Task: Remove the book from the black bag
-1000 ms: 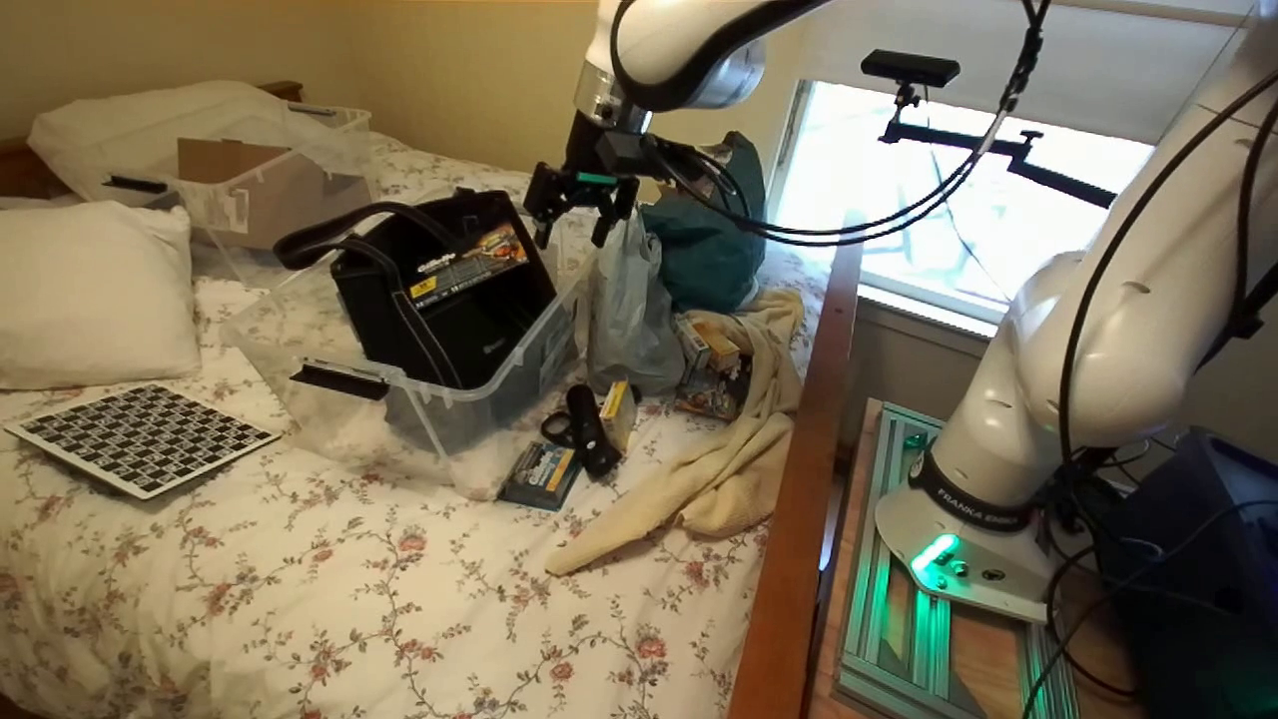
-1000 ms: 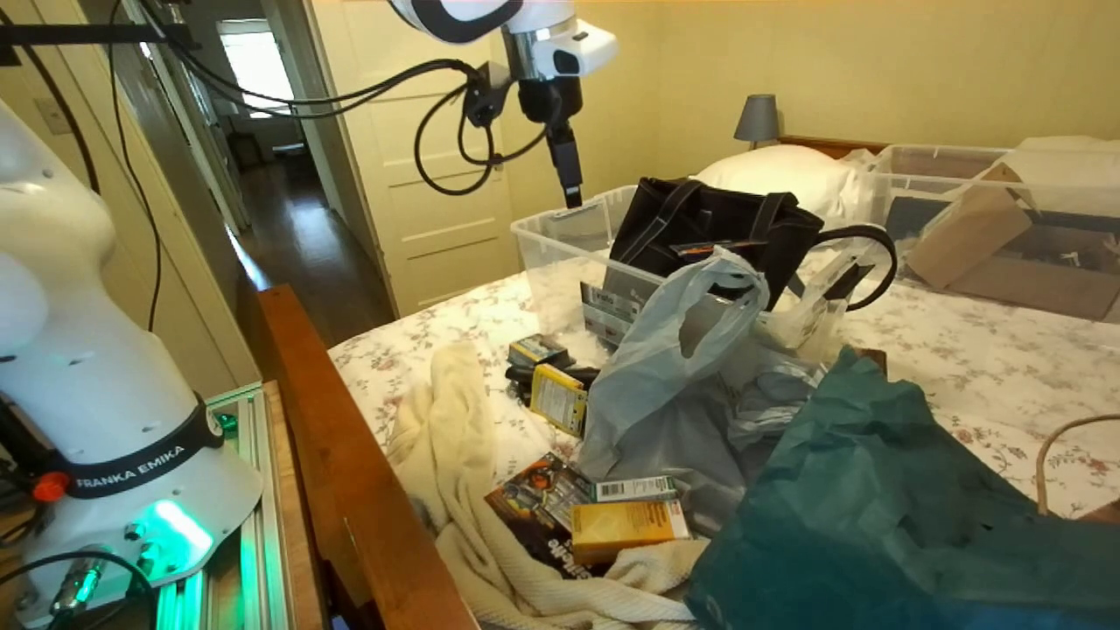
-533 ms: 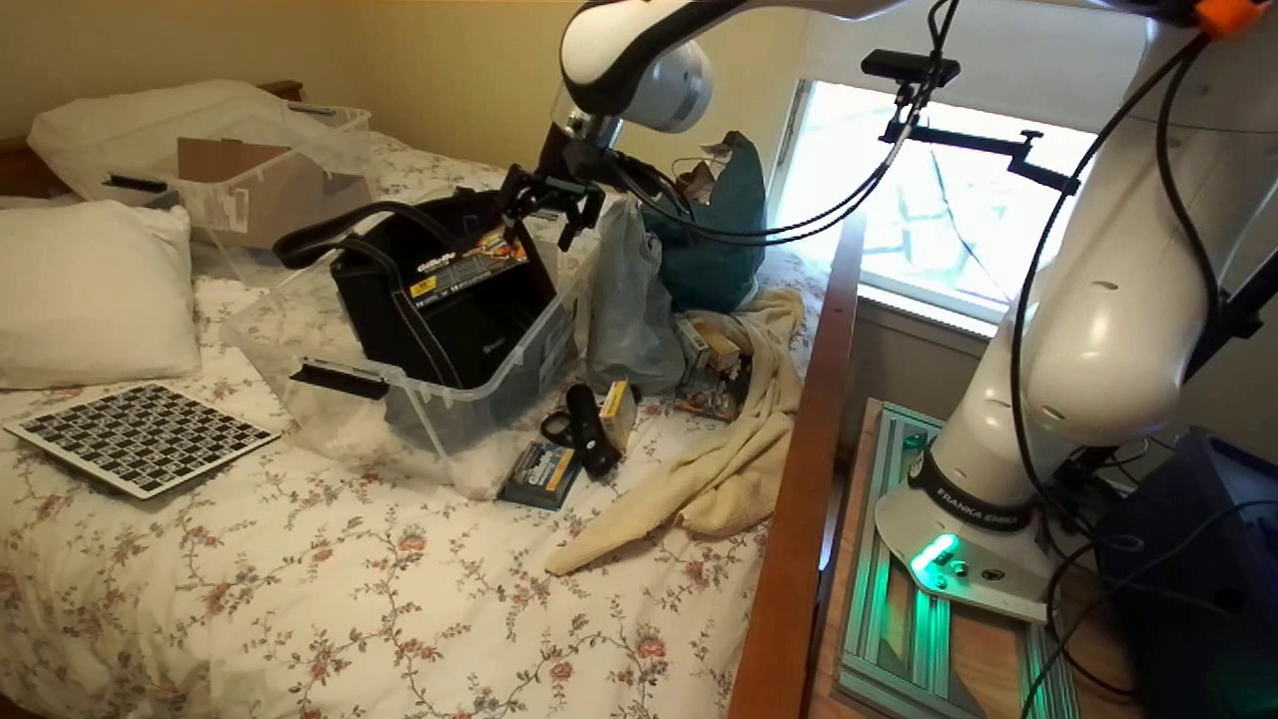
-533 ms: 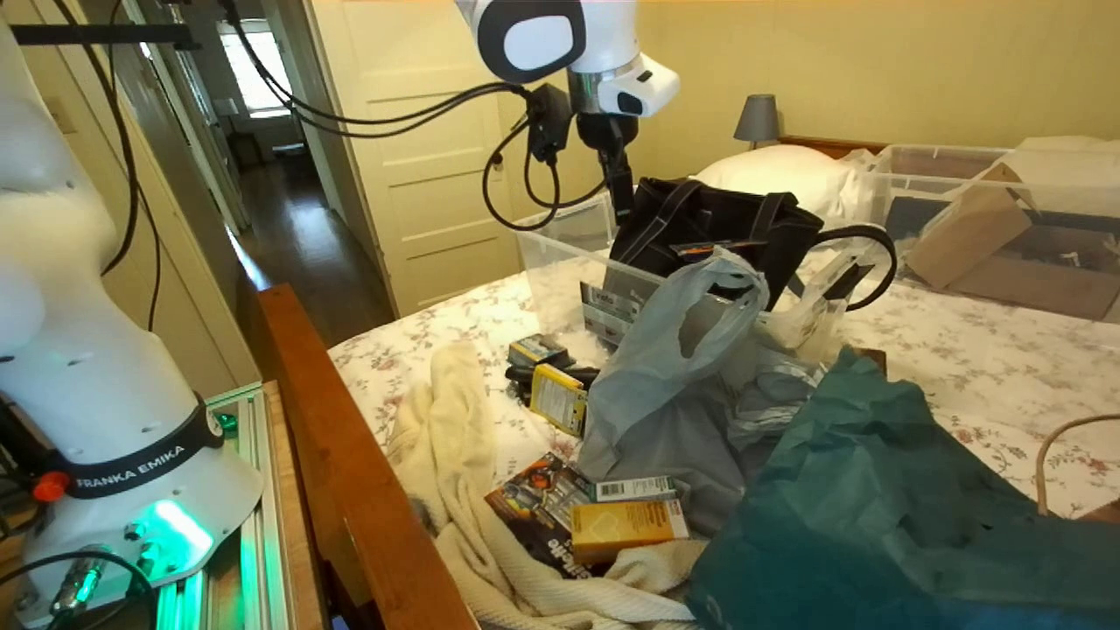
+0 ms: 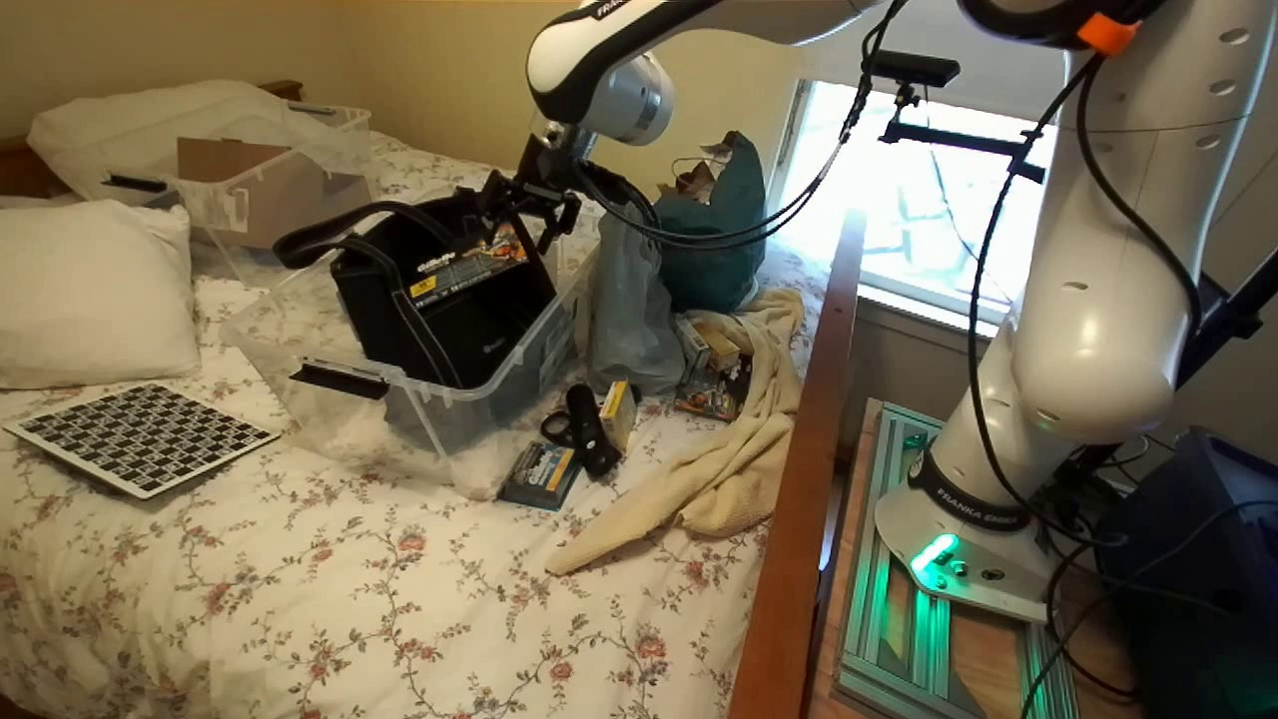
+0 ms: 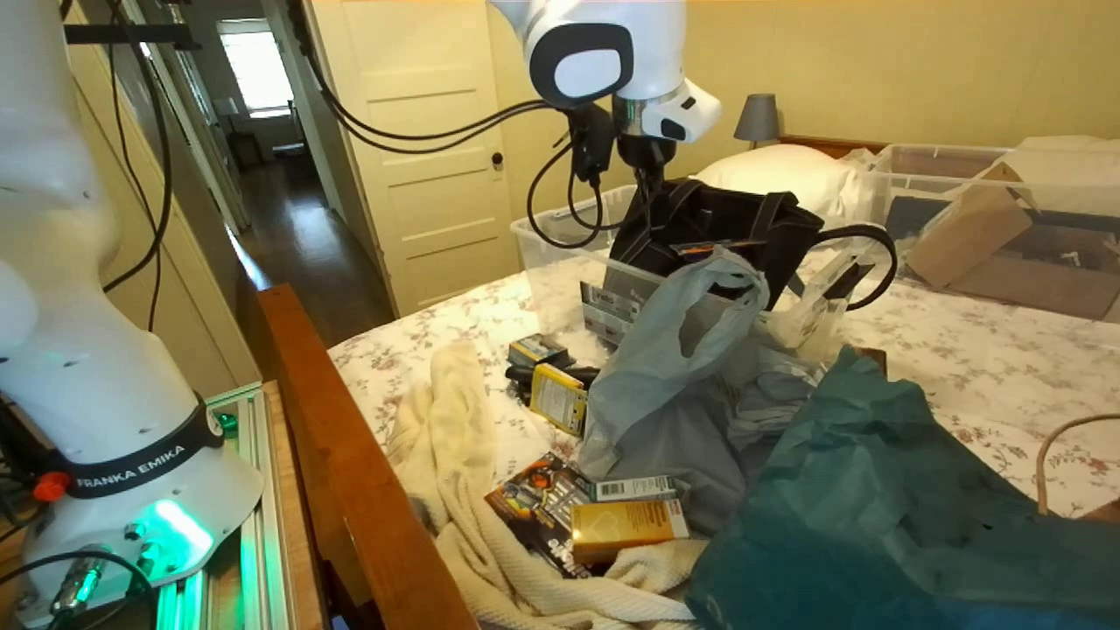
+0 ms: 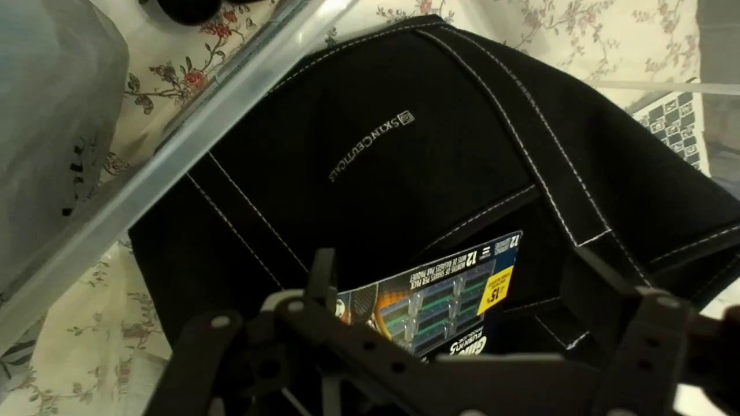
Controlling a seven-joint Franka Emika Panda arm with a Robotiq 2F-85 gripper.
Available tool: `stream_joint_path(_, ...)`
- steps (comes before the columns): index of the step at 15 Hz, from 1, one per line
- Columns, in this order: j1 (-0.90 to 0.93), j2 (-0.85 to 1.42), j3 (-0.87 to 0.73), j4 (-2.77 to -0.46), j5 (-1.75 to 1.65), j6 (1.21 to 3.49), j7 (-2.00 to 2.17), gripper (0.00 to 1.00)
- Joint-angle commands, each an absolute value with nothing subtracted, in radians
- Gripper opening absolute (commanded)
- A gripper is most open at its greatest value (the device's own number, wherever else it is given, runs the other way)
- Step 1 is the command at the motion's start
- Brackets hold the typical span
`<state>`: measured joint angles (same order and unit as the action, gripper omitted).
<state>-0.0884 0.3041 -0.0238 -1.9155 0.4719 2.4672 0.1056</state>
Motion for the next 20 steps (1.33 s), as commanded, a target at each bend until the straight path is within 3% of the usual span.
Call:
stream_joint_path(1, -0.095, 0.307, -0.016, -1.910, 0.467, 2.465, 0.110, 1.00)
stream_joint_path(8, -0.142, 0.427, -0.049, -1.817, 0.485, 2.456, 0.178, 1.00)
stream_joint_path(20, -0.296, 0.613, 0.086, -1.599, 0.719, 2.381, -0.029, 1.00)
